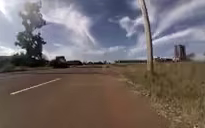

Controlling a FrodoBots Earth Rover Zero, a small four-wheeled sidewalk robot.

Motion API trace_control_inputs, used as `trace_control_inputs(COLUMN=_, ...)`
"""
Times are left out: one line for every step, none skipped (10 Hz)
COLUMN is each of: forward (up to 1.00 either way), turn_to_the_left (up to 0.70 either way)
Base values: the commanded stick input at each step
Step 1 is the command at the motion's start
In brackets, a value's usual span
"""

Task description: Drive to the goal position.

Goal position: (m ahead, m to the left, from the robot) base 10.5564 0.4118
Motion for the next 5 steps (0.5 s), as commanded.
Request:
trace_control_inputs(forward=1.0, turn_to_the_left=0.0)
trace_control_inputs(forward=1.0, turn_to_the_left=0.0)
trace_control_inputs(forward=1.0, turn_to_the_left=0.0)
trace_control_inputs(forward=1.0, turn_to_the_left=-0.18)
trace_control_inputs(forward=1.0, turn_to_the_left=-0.28)
